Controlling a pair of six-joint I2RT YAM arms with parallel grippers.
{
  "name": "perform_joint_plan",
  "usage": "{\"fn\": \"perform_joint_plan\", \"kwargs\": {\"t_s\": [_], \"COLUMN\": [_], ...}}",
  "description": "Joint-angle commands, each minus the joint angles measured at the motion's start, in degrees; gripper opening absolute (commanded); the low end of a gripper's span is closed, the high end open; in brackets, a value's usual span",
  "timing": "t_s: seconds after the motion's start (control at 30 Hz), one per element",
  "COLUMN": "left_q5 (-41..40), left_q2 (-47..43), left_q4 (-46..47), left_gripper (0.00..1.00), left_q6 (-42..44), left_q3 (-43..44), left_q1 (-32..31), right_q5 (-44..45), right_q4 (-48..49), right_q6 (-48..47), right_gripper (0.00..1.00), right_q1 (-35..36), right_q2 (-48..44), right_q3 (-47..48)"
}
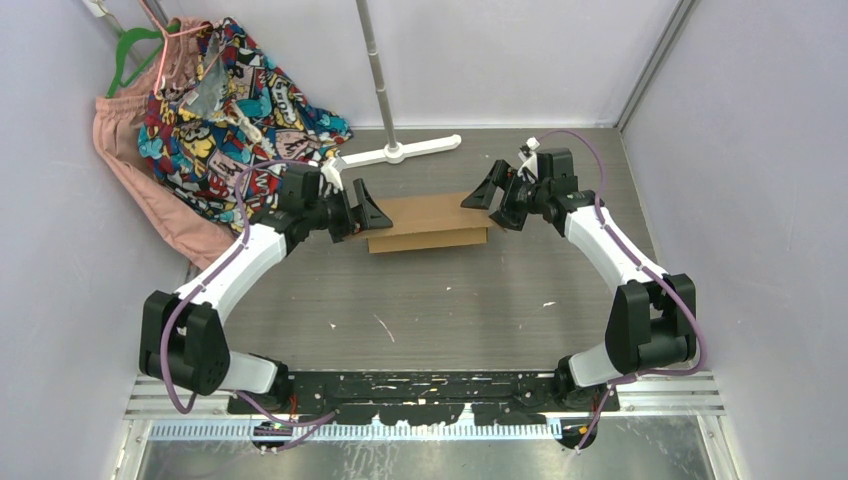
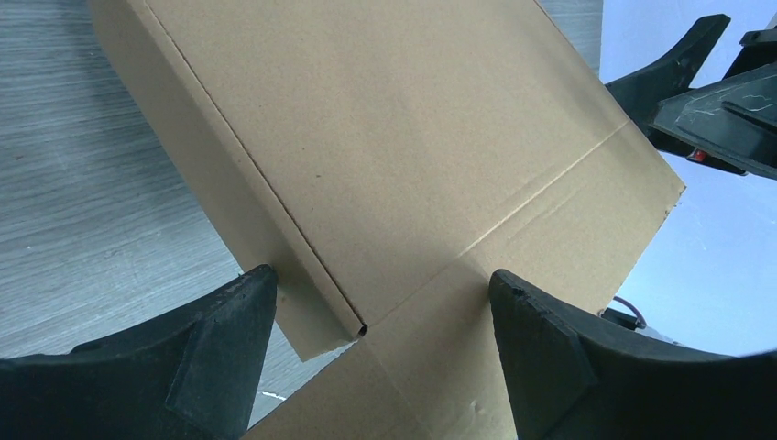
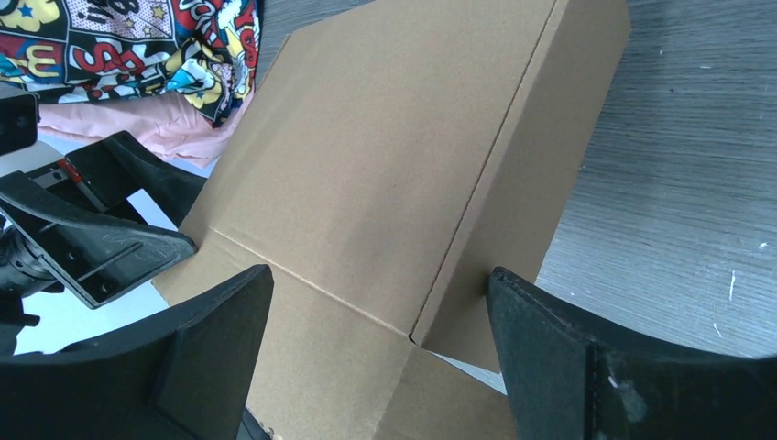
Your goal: Fold the paper box
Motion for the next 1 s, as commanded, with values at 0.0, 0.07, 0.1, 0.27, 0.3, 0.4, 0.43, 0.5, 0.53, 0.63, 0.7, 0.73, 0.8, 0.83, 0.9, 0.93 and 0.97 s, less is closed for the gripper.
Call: {"fn": "perform_joint_plan", "kwargs": {"t_s": [0.0, 0.07, 0.1, 0.27, 0.3, 0.4, 0.43, 0.5, 0.53, 0.63, 0.7, 0.73, 0.8, 0.83, 0.9, 0.93, 0.97], "left_q5": [8.6, 8.9, 9.0, 9.6, 9.8, 10.8, 11.3, 12.1, 12.4, 12.9, 13.6, 14.1, 14.9, 15.1, 15.8, 16.1, 16.5], "left_q2": [0.2, 0.5, 0.5, 0.8, 0.8, 0.7, 0.7, 0.5, 0.4, 0.6, 0.9, 1.0, 1.3, 1.3, 1.5, 1.5, 1.6], "left_q4": [4.0, 4.3, 4.7, 5.8, 5.9, 5.8, 5.7, 5.6, 5.4, 3.4, 2.1, 1.6, 0.3, -0.3, -1.2, -1.5, -1.7], "left_gripper": [0.85, 0.85, 0.85, 0.88, 0.88, 0.88, 0.88, 0.88, 0.88, 0.88, 0.88, 0.88, 0.88, 0.88, 0.88, 0.88, 0.88], "left_q6": [-2.0, -2.2, -2.4, -3.2, -3.4, -4.1, -4.5, -5.3, -5.5, -5.6, -5.8, -6.0, -6.2, -6.2, -6.4, -6.7, -6.9], "left_q3": [3.2, 3.0, 2.8, 2.4, 2.3, 2.3, 2.4, 2.2, 2.3, 3.3, 4.3, 4.6, 5.5, 5.9, 6.6, 6.8, 7.0], "left_q1": [-0.9, -0.8, -0.7, -0.6, -0.5, -0.1, 0.1, 0.5, 0.6, 0.7, 0.8, 0.9, 0.9, 0.9, 1.0, 1.0, 1.0], "right_q5": [-7.1, -7.1, -7.2, -7.4, -7.5, -8.1, -8.4, -8.7, -8.7, -9.2, -9.5, -9.6, -10.1, -10.2, -10.6, -10.7, -11.0], "right_q4": [2.0, 2.0, 2.1, 2.4, 2.4, 2.4, 2.1, 1.7, 1.4, 0.2, -0.8, -1.3, -2.0, -2.3, -3.3, -3.8, -4.2], "right_q6": [3.4, 3.4, 3.5, 3.9, 4.1, 5.0, 5.3, 5.6, 5.7, 6.0, 6.2, 6.4, 6.9, 7.0, 7.2, 7.3, 7.4], "right_gripper": [0.92, 0.93, 0.93, 0.94, 0.94, 0.95, 0.95, 0.95, 0.95, 0.95, 0.95, 0.95, 0.95, 0.95, 0.95, 0.95, 0.95], "right_q1": [1.4, 1.4, 1.3, 1.3, 1.4, 1.4, 1.3, 1.3, 1.3, 1.4, 1.3, 1.3, 1.3, 1.4, 1.4, 1.4, 1.3], "right_q2": [-2.3, -2.2, -2.2, -2.3, -2.4, -2.3, -2.3, -2.6, -2.8, -3.2, -3.5, -3.6, -3.9, -4.1, -4.4, -4.5, -4.6], "right_q3": [2.9, 2.8, 2.8, 2.7, 2.7, 2.6, 2.6, 2.4, 2.4, 2.6, 2.8, 2.8, 2.8, 2.8, 3.1, 3.2, 3.5]}}
